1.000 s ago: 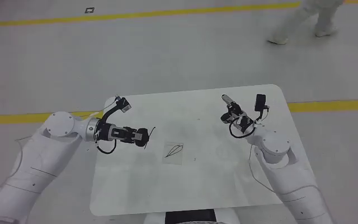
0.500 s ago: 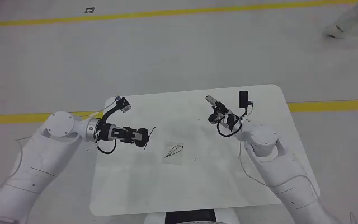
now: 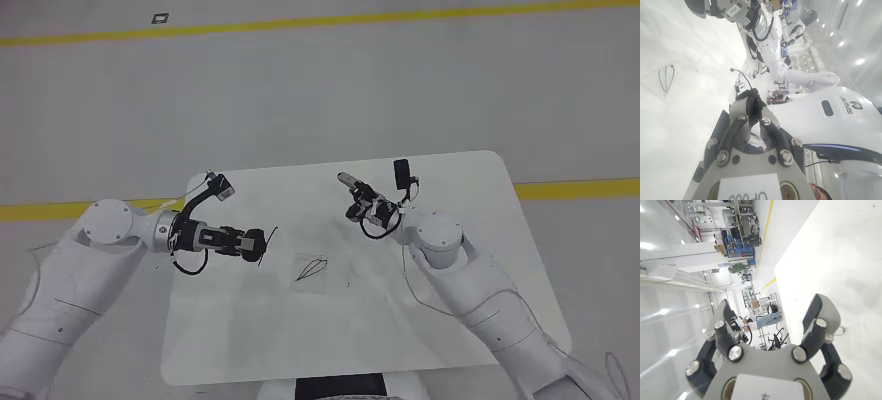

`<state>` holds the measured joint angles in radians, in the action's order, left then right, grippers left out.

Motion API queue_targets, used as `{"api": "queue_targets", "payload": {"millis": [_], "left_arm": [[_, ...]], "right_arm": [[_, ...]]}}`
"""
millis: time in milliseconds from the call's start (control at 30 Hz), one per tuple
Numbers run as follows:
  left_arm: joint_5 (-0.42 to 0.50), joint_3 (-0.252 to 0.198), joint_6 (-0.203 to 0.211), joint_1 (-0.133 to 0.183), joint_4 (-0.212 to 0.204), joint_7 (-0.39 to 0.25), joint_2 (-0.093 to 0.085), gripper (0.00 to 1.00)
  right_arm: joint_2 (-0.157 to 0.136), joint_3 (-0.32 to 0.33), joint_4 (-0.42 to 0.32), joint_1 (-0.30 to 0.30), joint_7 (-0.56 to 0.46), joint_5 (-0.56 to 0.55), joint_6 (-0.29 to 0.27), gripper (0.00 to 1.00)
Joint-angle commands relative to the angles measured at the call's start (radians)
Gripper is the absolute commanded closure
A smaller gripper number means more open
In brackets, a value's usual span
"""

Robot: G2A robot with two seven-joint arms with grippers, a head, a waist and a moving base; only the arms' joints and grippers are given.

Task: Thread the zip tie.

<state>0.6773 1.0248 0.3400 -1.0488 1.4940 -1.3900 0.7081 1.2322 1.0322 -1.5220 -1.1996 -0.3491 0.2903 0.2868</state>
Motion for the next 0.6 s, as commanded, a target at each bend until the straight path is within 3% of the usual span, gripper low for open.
{"api": "queue_targets", "payload": {"millis": [0,100,300,567], "left_arm": [[0.000,0.000,0.000,0.000,0.000,0.000,0.000,1.00],[0.001,-0.007,0.000,-0.009,0.007,0.026,0.003,1.00],[0.042,-0.008,0.000,-0.005,-0.032,0.000,0.010,1.00],[0.112,-0.045,0.000,-0.006,-0.025,0.000,0.004,1.00]], "right_arm": [[0.000,0.000,0.000,0.000,0.000,0.000,0.000,0.00],[0.002,0.012,0.005,-0.014,-0.034,0.058,-0.043,0.00],[0.008,0.022,0.073,-0.003,-0.210,0.201,-0.128,0.00],[0.039,-0.047,0.181,0.082,-0.416,0.360,-0.197,0.00]]}}
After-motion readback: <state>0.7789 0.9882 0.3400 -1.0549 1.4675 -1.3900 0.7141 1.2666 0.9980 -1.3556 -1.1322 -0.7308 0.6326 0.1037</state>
